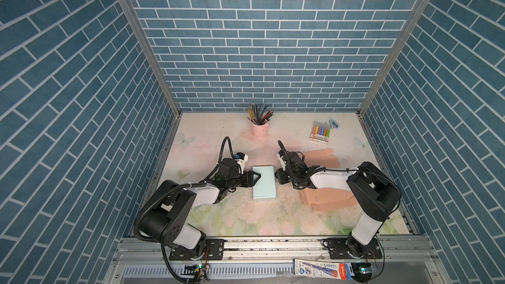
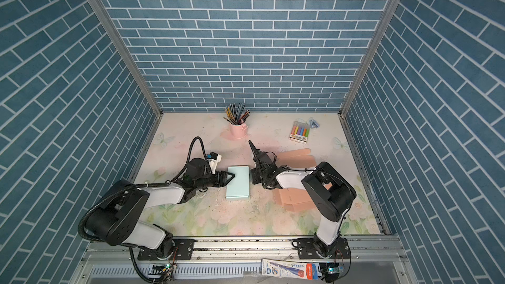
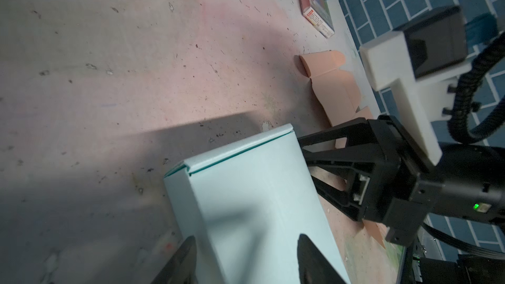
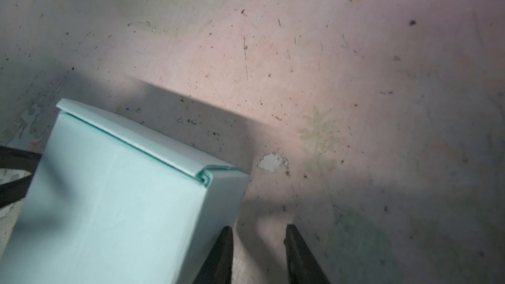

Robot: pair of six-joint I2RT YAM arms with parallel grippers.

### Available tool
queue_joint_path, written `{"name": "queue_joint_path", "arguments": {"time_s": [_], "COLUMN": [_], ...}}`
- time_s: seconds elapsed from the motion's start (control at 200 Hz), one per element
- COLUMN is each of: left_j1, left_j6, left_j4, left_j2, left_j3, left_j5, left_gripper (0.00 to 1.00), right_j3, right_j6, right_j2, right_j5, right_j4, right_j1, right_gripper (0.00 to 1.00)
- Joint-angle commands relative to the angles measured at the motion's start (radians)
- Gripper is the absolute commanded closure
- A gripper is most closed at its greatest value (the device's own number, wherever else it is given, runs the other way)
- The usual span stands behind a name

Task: Fold the paper box

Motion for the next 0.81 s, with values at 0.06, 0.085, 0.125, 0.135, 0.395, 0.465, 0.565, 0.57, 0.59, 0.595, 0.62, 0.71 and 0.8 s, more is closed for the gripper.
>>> {"name": "queue_joint_path", "arguments": {"time_s": [0.06, 0.085, 0.125, 0.135, 0.395, 0.465, 0.565, 0.57, 0.59, 0.595, 0.62, 0.71, 0.8], "left_j1": [0.020, 0.021, 0.019, 0.018, -0.057, -0.091, -0.136, -0.138, -0.144, -0.146, -0.157, -0.188, -0.213], "left_j6": [0.010, 0.011, 0.007, 0.006, -0.037, -0.051, -0.070, -0.072, -0.074, -0.075, -0.078, -0.088, -0.108], "left_j4": [-0.018, -0.023, -0.027, -0.028, -0.076, -0.107, -0.136, -0.137, -0.141, -0.142, -0.147, -0.153, -0.138], "left_j2": [-0.092, -0.108, -0.129, -0.135, -0.279, -0.326, -0.365, -0.366, -0.372, -0.373, -0.377, -0.379, -0.372], "left_j3": [-0.063, -0.073, -0.090, -0.095, -0.185, -0.195, -0.202, -0.203, -0.203, -0.203, -0.204, -0.207, -0.217], "left_j5": [0.014, 0.014, 0.016, 0.017, -0.004, -0.036, -0.062, -0.063, -0.068, -0.070, -0.078, -0.107, -0.129], "left_gripper": [0.39, 0.39, 0.38, 0.38, 0.38, 0.38, 0.38, 0.38, 0.38, 0.38, 0.38, 0.38, 0.38], "right_j3": [-0.077, -0.087, -0.102, -0.105, -0.148, -0.162, -0.175, -0.176, -0.179, -0.179, -0.181, -0.185, -0.190], "right_j6": [0.035, 0.039, 0.048, 0.049, 0.118, 0.139, 0.158, 0.158, 0.163, 0.163, 0.166, 0.180, 0.193], "right_j2": [-0.096, -0.108, -0.128, -0.132, -0.189, -0.205, -0.219, -0.219, -0.220, -0.221, -0.222, -0.219, -0.211], "right_j5": [0.027, 0.030, 0.035, 0.037, 0.064, 0.068, 0.080, 0.079, 0.078, 0.078, 0.076, 0.074, 0.075], "right_j4": [-0.059, -0.066, -0.078, -0.083, -0.157, -0.166, -0.181, -0.180, -0.180, -0.179, -0.176, -0.174, -0.164], "right_j1": [0.013, 0.018, 0.029, 0.032, 0.128, 0.145, 0.164, 0.164, 0.167, 0.169, 0.172, 0.190, 0.201], "right_gripper": [0.65, 0.65, 0.65, 0.65, 0.65, 0.65, 0.65, 0.65, 0.65, 0.65, 0.65, 0.65, 0.65]}}
